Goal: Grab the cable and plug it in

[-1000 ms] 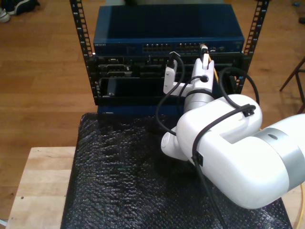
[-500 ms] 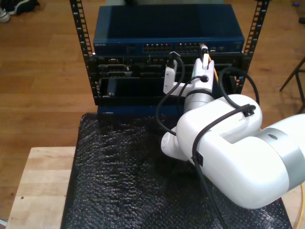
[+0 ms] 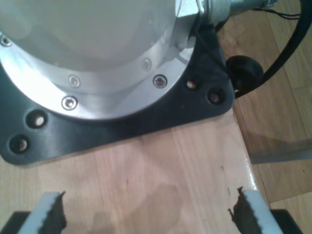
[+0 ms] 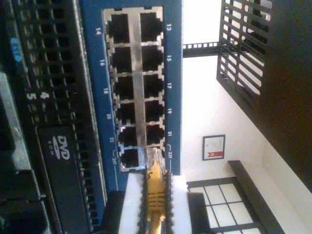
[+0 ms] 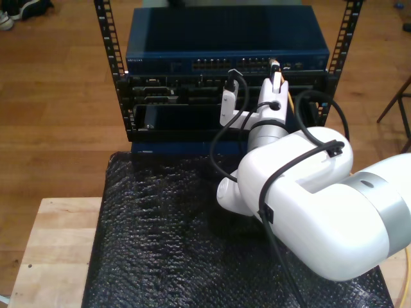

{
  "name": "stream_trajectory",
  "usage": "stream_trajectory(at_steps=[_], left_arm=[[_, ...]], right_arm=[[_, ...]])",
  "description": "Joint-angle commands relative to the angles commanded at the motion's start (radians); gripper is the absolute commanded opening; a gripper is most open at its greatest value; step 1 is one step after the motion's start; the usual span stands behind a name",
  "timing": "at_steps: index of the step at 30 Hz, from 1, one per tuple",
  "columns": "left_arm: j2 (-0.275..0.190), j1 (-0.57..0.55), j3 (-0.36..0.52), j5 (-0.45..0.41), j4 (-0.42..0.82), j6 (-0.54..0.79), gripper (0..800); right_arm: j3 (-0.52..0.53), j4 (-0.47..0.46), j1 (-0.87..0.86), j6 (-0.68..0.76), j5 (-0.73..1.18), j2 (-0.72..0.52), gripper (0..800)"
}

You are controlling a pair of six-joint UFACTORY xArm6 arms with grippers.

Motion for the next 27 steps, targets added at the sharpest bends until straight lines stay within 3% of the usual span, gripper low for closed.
stream_trajectory(at_steps=[27], left_arm=[[0.0, 0.0, 0.0, 0.0, 0.0, 0.0, 800]], right_arm=[[-0.008, -0.002, -0.002, 0.002, 0.032, 0.0, 0]])
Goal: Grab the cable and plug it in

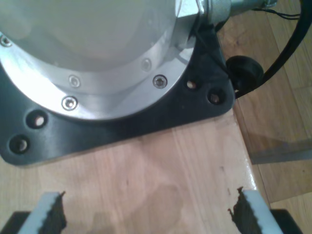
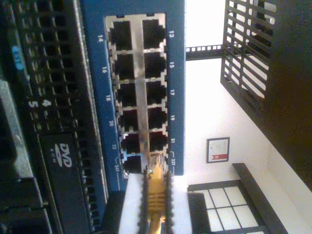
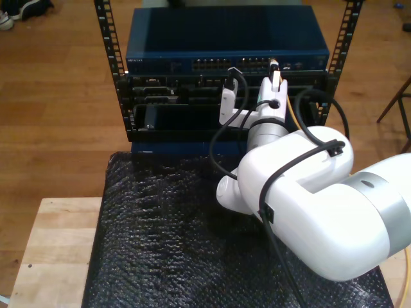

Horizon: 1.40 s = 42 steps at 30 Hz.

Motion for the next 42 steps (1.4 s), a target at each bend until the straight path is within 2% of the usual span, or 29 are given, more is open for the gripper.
stream_trajectory(at_steps=[29, 32, 37, 42], left_arm=[[0.0, 0.0, 0.0, 0.0, 0.0, 0.0, 800], [0.0, 0.0, 0.0, 0.0, 0.0, 0.0, 800], [0.0, 0.0, 0.0, 0.0, 0.0, 0.0, 800], [-0.002, 0.0, 0.0, 0.0, 0.0, 0.0, 800]], right_arm=[[-0.041, -0.006, -0.018, 0.002, 0.025, 0.0, 0], [-0.035, -0.015, -0.02, 0.003, 0.025, 0.0, 50], [-0.017, -0.032, -0.025, 0.002, 0.031, -0.002, 237], [0.02, -0.049, -0.025, 0.003, 0.048, -0.021, 333]])
